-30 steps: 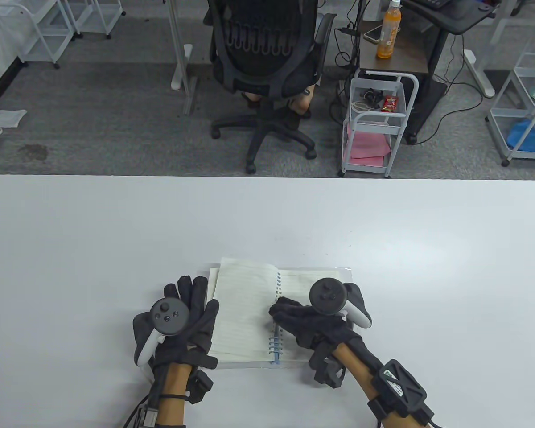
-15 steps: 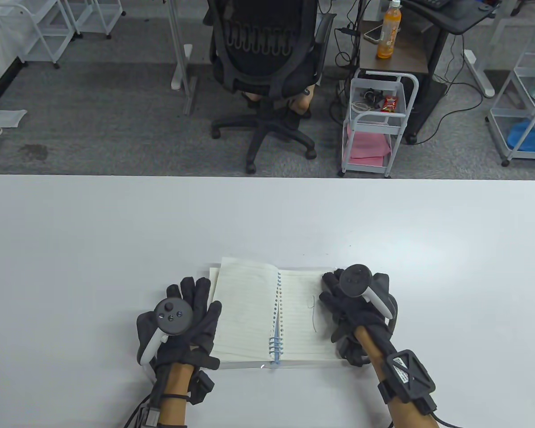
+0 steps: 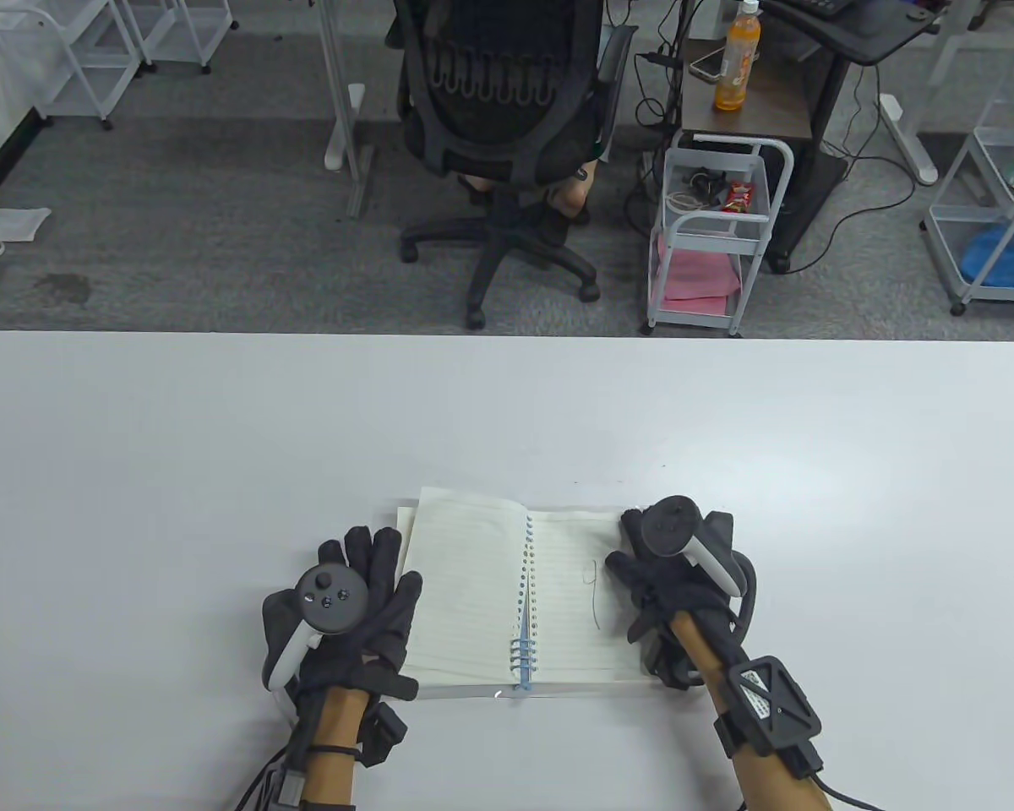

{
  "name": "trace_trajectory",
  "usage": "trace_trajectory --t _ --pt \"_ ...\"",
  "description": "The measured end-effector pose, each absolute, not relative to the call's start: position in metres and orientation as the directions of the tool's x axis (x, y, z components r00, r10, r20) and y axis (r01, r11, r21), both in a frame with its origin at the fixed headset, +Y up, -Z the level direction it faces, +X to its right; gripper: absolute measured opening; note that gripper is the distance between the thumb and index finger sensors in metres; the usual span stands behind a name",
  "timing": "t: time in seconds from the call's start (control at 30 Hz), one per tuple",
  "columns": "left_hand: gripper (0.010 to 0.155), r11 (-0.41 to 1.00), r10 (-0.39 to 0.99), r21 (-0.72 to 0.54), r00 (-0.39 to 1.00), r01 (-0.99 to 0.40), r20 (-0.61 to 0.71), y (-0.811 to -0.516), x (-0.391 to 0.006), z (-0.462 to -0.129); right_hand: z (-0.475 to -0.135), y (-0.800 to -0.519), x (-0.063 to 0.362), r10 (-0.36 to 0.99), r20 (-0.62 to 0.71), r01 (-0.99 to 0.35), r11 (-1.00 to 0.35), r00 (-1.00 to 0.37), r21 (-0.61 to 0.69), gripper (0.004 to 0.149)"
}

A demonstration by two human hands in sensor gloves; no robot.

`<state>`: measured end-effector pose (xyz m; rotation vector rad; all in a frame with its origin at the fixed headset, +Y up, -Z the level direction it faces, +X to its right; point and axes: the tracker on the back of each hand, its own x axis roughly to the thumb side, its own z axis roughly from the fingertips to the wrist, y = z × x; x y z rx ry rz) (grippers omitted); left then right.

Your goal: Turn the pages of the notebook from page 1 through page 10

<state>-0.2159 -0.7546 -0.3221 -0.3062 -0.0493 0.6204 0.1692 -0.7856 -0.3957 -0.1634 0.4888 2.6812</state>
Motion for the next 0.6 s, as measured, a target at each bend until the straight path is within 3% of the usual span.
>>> trace_trajectory --t 0.17,0.3,0.43,0.6 --pt "0.070 0.784 0.559 -0.302 0.828 -0.543 -0.038 -0.755 -0.214 -0.322 -0.392 -0.783 0.168 0.377 -0.166 -0.410 -0.868 -0.911 0.280 0.058" --pt "0.070 0.820 0.519 -0.276 0.855 -0.502 -0.013 -0.752 -0.211 -0.322 -0.390 -0.774 0.173 0.487 -0.161 -0.513 -0.806 -0.858 0.295 0.054" --pt "0.070 0.854 0.471 -0.252 0.882 -0.456 -0.001 -0.749 -0.210 -0.321 -0.386 -0.761 0.178 0.749 -0.180 -0.748 -0.548 -0.638 0.374 0.053" --pt "0.070 0.839 0.491 -0.262 0.871 -0.478 -0.015 -0.751 -0.212 -0.321 -0.380 -0.768 0.168 0.902 -0.246 -0.810 -0.165 -0.355 0.562 0.056"
